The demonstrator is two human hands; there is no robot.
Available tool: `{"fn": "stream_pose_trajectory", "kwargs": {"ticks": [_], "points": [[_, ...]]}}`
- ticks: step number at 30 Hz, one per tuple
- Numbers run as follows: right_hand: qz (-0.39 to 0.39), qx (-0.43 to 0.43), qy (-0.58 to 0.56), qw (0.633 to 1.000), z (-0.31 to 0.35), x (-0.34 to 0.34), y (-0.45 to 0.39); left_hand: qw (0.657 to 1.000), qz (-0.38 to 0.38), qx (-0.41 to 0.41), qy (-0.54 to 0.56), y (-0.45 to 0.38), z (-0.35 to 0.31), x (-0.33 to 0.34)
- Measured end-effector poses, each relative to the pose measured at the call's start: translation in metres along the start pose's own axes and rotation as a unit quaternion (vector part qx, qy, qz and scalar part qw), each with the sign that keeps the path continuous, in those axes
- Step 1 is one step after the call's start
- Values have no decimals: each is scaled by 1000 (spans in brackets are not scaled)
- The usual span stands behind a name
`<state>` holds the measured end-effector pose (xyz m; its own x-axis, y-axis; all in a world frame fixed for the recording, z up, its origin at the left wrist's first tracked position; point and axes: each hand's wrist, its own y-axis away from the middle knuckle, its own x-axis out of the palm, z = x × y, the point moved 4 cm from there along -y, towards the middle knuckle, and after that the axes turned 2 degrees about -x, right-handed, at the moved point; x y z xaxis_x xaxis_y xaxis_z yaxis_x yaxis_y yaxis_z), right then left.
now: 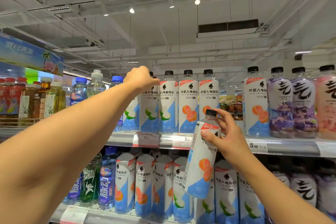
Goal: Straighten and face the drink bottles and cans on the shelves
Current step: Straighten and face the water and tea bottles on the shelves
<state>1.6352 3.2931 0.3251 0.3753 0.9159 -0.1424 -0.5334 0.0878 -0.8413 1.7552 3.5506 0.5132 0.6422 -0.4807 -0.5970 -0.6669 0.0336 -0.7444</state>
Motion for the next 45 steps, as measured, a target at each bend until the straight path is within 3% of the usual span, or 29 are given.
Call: {"fn": "stream_pose_trajectory", "kwargs": {"ticks": [13,19,23,28,34,45], "points": [[4,23,8,1000,3,0,0,998,-8,27,54,9,16,21],[15,46,35,998,10,1,-2,980,-159,71,101,66,2,28],[9,65,61,996,21,-5,0,976,-107,131,134,121,-17,50],[-3,52,130,990,46,-38,10,971,-70,212,85,192,-27,79],[-9,6,210,978,93,-80,-11,971,-78,226,-18,217,-25,104],[-79,-97,366,922,139,-93,-88,951,-200,234,30,208,-20,120]]}}
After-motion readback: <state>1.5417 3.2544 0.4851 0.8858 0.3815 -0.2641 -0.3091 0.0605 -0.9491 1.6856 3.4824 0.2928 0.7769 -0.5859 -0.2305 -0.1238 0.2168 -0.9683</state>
